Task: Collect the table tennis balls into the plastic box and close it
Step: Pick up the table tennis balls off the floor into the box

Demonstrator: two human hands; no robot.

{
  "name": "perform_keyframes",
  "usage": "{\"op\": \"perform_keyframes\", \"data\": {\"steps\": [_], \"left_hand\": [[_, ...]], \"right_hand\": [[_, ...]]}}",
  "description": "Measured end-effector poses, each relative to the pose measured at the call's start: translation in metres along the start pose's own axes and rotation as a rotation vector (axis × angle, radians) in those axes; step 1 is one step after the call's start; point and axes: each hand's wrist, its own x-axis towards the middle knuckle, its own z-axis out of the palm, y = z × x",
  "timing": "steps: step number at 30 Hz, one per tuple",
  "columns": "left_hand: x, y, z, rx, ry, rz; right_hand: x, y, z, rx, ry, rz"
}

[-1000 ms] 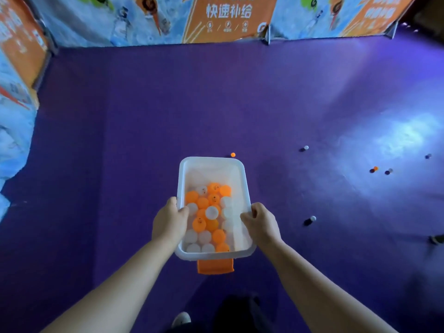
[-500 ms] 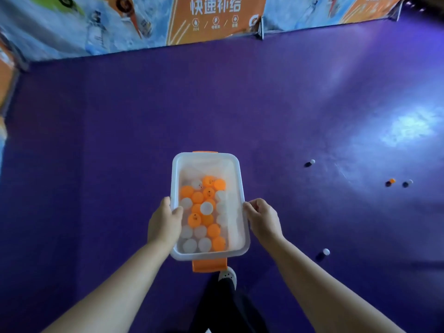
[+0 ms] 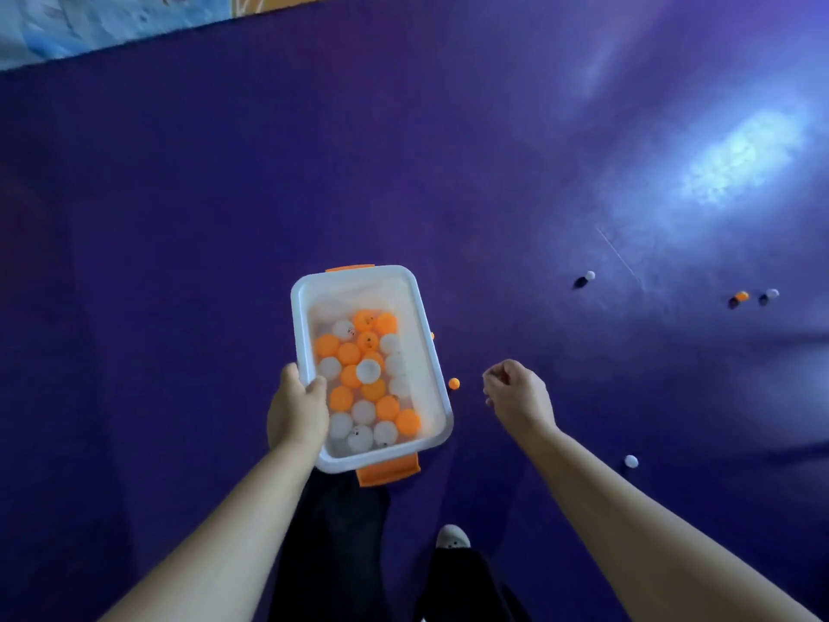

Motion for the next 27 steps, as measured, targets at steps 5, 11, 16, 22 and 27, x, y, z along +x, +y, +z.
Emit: {"op": "perform_keyframes", "data": {"steps": [5,11,16,22,27], "left_hand": [[0.094,0.015,0.01,0.054,-0.057,0.042],[0.182,0.012,0.051,0.096,-0.094,0.029],[0.238,-0.008,0.12,0.077,-0.116,-0.022],[0.295,-0.052,0.23,0.034,-0.061,-0.034],[0.335,-0.098,0.315,-0.034,0.027,0.008]], "right_hand": [[0.066,-0.022,0.048,0.155,0.056,0.187],[0.143,-0.004,0.1,0.213,0.075,0.353],[0.218,0.049,0.142,0.185,0.041,0.455],[0.323,0.133,0.202,0.154,0.023,0.476],[0.401,0.205,0.257,0.079,0.028,0.429]]}}
